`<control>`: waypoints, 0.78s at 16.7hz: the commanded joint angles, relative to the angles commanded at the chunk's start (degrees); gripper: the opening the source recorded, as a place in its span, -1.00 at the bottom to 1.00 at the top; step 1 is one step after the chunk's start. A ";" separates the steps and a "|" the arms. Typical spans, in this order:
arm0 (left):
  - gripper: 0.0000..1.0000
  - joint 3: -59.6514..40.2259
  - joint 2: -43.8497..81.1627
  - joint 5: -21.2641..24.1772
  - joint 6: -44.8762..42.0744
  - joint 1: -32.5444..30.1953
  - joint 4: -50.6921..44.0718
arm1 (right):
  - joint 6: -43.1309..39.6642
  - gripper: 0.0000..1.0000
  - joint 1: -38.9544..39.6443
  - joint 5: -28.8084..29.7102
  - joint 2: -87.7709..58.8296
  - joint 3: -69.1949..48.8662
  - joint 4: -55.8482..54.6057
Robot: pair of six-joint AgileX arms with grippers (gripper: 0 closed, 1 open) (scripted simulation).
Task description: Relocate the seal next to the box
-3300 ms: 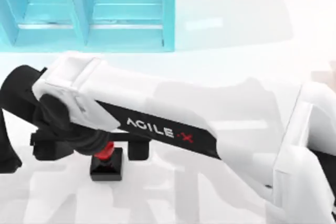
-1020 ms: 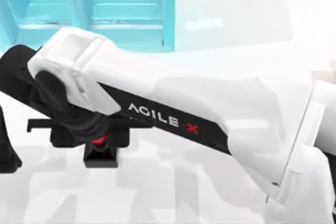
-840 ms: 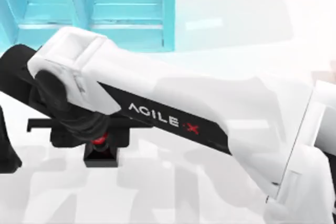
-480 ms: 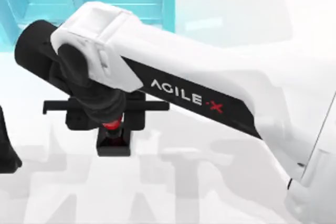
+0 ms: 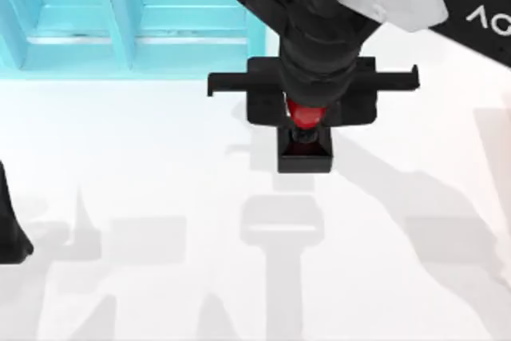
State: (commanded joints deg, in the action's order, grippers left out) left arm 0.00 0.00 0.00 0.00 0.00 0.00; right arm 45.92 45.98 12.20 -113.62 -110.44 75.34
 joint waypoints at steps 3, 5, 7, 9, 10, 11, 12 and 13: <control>1.00 0.00 0.00 0.00 0.00 0.00 0.00 | -4.53 -1.00 -4.57 -1.30 7.42 7.09 -0.22; 1.00 0.00 0.00 0.00 0.00 0.00 0.00 | -7.24 -1.00 -7.73 -2.32 13.42 12.33 -0.53; 1.00 0.00 0.00 0.00 0.00 0.00 0.00 | -10.04 -1.00 -10.87 -3.36 18.77 17.29 -0.86; 1.00 0.00 0.00 0.00 0.00 0.00 0.00 | -13.22 -1.00 -13.86 -4.20 23.33 21.63 -0.96; 1.00 0.00 0.00 0.00 0.00 0.00 0.00 | -14.67 -1.00 -15.06 -4.54 26.00 24.23 -0.90; 1.00 0.00 0.00 0.00 0.00 0.00 0.00 | -16.06 -1.00 -16.20 -4.86 29.05 27.22 -0.79; 1.00 0.00 0.00 0.00 0.00 0.00 0.00 | -17.57 -1.00 -17.45 -5.16 32.49 30.60 -0.68; 1.00 0.00 0.00 0.00 0.00 0.00 0.00 | -19.46 -1.00 -19.09 -5.48 36.38 34.43 -0.67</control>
State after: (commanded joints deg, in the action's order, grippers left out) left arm 0.00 0.00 0.00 0.00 0.00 0.00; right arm 26.46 26.89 6.72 -77.24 -76.01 74.68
